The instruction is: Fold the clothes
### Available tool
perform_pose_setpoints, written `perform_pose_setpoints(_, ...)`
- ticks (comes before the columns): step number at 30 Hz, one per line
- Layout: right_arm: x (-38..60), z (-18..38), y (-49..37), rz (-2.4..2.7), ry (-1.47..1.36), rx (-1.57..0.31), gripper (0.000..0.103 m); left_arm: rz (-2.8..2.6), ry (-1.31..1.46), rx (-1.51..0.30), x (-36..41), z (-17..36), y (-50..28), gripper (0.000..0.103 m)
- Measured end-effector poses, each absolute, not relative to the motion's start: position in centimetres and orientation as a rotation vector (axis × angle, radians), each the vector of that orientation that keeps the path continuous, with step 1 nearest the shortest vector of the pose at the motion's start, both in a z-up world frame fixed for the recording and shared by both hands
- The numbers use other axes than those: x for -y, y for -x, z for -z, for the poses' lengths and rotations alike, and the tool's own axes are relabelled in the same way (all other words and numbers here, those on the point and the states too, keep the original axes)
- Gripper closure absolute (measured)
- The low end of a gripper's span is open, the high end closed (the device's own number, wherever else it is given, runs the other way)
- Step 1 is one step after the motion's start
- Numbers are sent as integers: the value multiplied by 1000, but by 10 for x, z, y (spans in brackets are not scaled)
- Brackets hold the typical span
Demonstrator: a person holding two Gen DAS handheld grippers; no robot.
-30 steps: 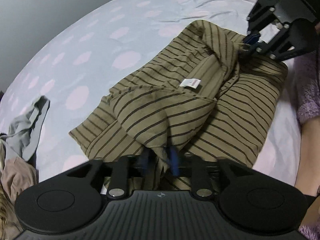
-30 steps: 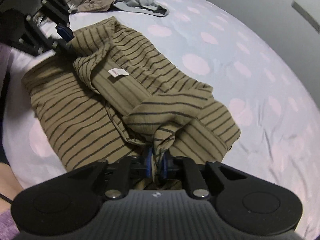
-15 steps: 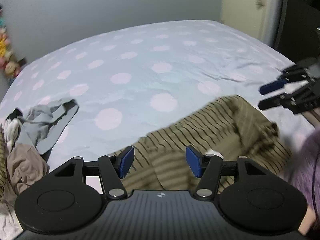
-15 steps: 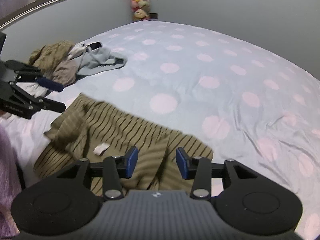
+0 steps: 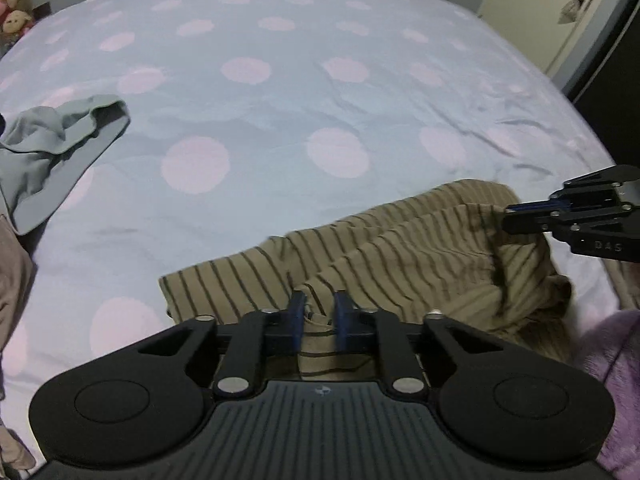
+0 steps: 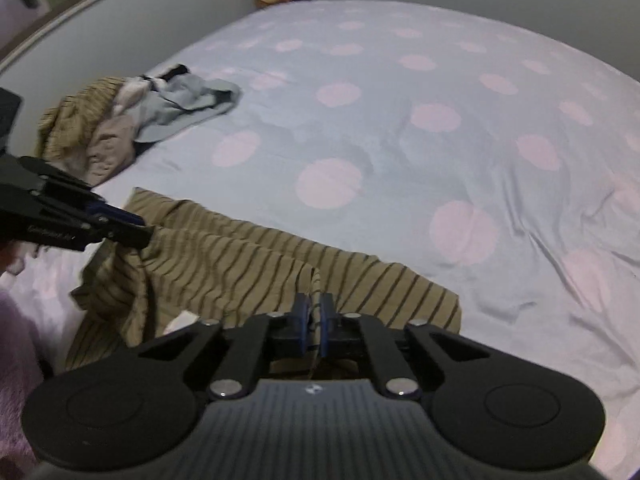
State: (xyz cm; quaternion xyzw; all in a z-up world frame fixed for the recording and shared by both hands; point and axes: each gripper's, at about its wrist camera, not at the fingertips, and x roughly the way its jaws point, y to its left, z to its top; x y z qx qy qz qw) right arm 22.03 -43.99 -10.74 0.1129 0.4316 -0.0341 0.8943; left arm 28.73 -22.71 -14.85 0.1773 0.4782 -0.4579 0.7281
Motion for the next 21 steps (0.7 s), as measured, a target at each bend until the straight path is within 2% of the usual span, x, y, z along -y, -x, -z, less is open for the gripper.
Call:
perform_pose_setpoints(7, 411, 86, -166, -11, -146, -844, 99, 1150, -502, -972, 198, 121, -234, 96)
perform_pose_setpoints(15, 358, 98, -114, -129, 58, -899, 99, 1196, -744, -981, 181, 138, -176, 96)
perform_pose_setpoints(19, 342, 108, -100, -143, 97, -937, 98, 1195, -786, -1016, 175, 145, -163, 86)
perform_pose_setpoints(21, 338, 111, -93, -145, 93, -941, 97, 1197, -796, -1016, 170, 144, -156, 84)
